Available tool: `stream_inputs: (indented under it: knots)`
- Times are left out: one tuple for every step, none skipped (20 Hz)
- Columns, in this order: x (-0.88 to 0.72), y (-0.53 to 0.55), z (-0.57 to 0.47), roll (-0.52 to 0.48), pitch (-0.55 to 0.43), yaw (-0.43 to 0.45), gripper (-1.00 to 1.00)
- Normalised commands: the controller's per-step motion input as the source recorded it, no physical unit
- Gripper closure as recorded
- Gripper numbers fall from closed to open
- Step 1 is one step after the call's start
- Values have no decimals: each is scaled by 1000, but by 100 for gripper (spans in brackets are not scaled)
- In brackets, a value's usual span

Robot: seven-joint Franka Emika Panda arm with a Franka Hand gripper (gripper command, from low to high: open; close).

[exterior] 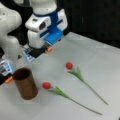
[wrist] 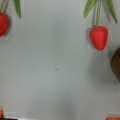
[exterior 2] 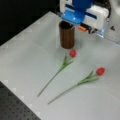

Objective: Flower insertion into a vase

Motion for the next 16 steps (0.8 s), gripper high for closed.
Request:
stream_inputs:
  knots:
    - [218, -5, 2, 37, -54, 69, -100]
    - [285, -34, -41, 39, -53, 94, -100]
    - [305, -51, -65, 40, -45, 101, -100]
    - [344, -82, -111, 32, -45, 96, -100]
    - [354, -101, -135, 31, -33, 94, -100]
    - [374, -131, -189, 21, -40, 87, -100]
    - [388, -162, -238, 11, -34, 82, -100]
    - [375, -179, -248, 9, -23, 81, -100]
    - [389, -212, -270, -4, -21, 71, -100]
    - [423, -242, -291, -15, -14, 54, -100]
    - [470, -267, -323, -21, -15, 48, -100]
    - [494, -285, -327, -28, -5, 62, -100]
    - [502, -292, -314, -40, 3, 75, -100]
    - [496, -288, -298, -43, 15, 85, -100]
    - [470, -270, -237, -48, 27, 90, -100]
    - [481, -268, -228, -62, 41, 95, -100]
